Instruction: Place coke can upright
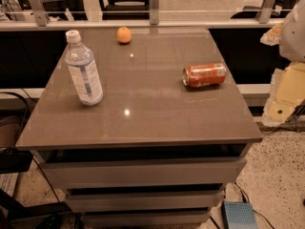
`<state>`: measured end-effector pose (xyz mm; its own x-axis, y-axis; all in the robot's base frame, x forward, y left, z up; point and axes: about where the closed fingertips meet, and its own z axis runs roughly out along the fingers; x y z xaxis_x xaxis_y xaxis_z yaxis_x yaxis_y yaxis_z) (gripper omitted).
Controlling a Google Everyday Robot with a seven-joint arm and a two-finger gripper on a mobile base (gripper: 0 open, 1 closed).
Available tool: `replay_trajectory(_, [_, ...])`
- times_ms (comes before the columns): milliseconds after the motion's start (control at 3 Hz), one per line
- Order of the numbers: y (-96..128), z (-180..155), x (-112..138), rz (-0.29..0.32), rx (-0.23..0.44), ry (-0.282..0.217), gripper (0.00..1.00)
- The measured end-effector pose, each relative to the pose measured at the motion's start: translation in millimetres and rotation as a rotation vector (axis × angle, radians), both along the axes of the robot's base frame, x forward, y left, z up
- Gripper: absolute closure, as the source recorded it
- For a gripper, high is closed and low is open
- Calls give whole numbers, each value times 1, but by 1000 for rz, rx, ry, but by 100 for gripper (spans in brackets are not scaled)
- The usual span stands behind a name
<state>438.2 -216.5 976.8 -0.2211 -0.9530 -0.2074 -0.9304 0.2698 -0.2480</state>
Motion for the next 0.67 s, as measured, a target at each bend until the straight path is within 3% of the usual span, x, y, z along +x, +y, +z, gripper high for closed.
replay_trajectory(333, [0, 2, 6, -7, 2, -16, 0])
replay_trajectory(667, [3, -1, 31, -15, 12, -38, 0])
